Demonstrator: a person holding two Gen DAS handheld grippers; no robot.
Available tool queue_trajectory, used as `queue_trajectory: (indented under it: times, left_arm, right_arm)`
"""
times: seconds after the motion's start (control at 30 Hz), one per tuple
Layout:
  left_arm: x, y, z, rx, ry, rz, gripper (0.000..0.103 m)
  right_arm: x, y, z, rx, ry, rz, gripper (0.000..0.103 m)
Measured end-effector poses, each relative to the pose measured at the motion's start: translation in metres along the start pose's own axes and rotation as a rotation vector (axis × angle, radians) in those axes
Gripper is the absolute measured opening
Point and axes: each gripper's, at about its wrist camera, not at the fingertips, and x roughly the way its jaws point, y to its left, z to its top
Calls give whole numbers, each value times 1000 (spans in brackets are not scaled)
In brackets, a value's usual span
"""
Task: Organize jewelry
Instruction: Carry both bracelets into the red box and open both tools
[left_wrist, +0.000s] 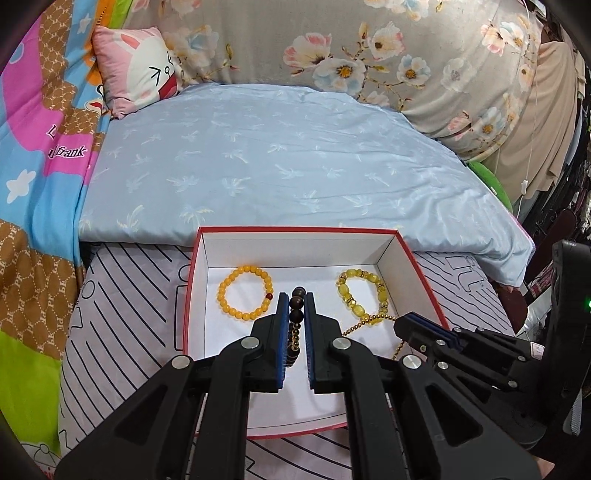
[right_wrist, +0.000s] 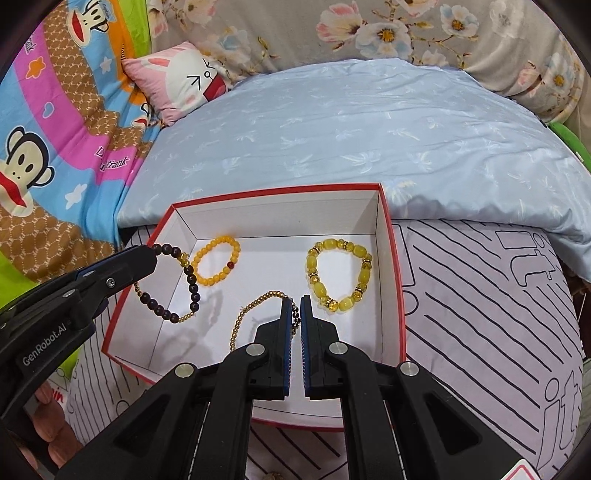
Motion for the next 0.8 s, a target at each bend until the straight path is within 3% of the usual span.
queue_trajectory:
  times: [0.13,0.23,0.37,0.53,0.67,0.8]
  left_arm:
    - [8,3,-2,-11,12,1,8]
    - [11,4,-3,-4,16,10,9]
    - [8,8,-5,-14,0,47,39]
    - [-7,11,-8,-18,-20,74,39]
    - [-29,11,-17,-21,-38,80,48]
    - [-50,9,-33,-5,-43,110,48]
  right_arm:
    - [6,2,-1,-10,11,-8,6]
    - [5,1,-3,-14,-1,-27,13]
    - [-5,-5,-4,7,-20,-31,21]
    - [-31,-12,-16,7,-44,-52,23]
    - [-57,-18,-36,22,-52,-61,23]
    - [-77,-22,-60,37,-44,-65,23]
